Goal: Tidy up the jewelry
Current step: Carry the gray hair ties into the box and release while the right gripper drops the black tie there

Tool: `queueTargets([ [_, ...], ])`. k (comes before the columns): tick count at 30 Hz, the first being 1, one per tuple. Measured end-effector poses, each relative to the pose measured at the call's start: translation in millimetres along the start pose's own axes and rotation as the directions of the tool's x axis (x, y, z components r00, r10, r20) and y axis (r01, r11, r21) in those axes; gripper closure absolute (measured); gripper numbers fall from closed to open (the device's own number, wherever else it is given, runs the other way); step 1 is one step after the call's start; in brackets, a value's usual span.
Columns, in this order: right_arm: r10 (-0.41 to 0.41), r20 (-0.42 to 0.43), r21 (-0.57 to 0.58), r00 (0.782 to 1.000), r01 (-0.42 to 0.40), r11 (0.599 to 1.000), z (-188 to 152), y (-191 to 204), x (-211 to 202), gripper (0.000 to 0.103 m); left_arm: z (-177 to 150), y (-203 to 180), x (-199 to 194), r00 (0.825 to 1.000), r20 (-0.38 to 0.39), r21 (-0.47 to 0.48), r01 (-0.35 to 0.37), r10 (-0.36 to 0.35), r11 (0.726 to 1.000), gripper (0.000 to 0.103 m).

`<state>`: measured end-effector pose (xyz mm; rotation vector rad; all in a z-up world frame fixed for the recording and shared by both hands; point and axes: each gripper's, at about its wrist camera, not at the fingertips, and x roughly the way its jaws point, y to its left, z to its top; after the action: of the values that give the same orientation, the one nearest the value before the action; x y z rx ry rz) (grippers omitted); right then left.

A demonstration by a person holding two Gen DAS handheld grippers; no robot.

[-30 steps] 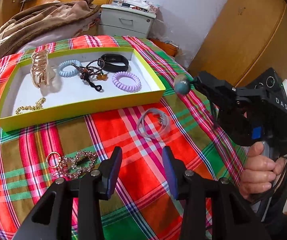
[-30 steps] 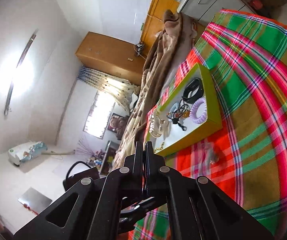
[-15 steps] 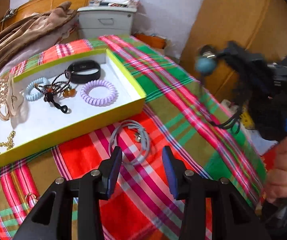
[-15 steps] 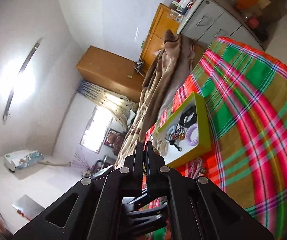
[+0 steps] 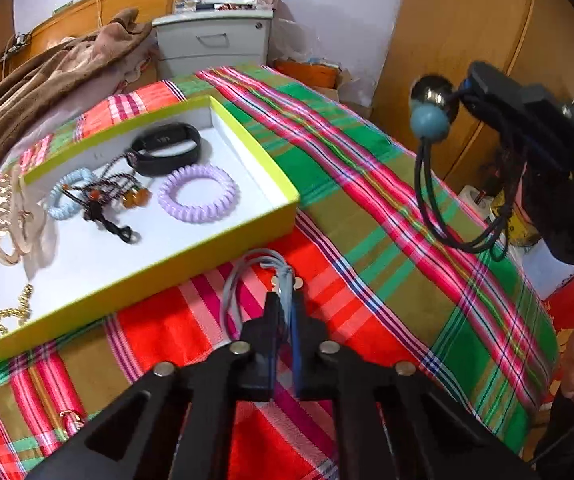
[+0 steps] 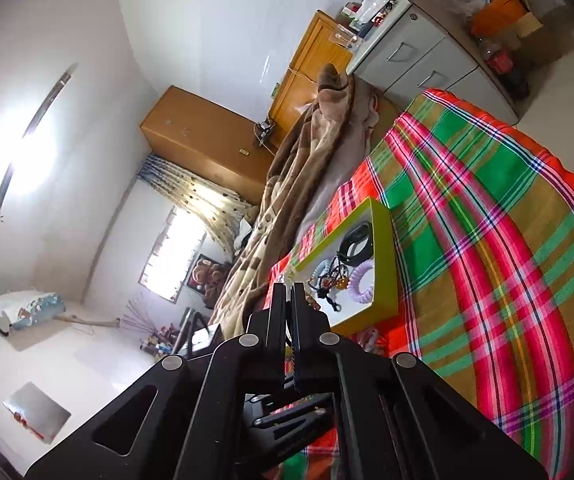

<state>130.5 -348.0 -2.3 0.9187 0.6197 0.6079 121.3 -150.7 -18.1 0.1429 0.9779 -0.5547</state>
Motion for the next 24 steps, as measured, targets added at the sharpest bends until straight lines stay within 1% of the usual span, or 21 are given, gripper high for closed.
queueTargets([
  [7, -0.006, -0.011, -0.017, 1.0, 0.006, 1.0, 5, 8, 9, 0.101, 9, 14, -30, 0.997, 0.073, -0.03, 0.021, -0.019, 0.999, 0.1],
  [13, -0.001, -0.027, -0.042, 1.0, 0.0, 0.999, 11, 19, 22, 0.101, 18, 29, -57, 0.99, 0.142, -0.048, 0.017, -0.01, 0.999, 0.1],
  [19, -0.01, -0.057, -0.065, 0.998, 0.006, 0.998, 18, 27, 39, 0.101, 28, 48, -71, 0.984, 0.177, -0.083, -0.013, 0.027, 0.996, 0.1],
  [24, -0.046, -0.095, -0.088, 0.994, 0.037, 0.995, 24, 27, 64, 0.101, 37, 78, -67, 0.981, 0.181, -0.14, -0.046, 0.072, 0.989, 0.1],
])
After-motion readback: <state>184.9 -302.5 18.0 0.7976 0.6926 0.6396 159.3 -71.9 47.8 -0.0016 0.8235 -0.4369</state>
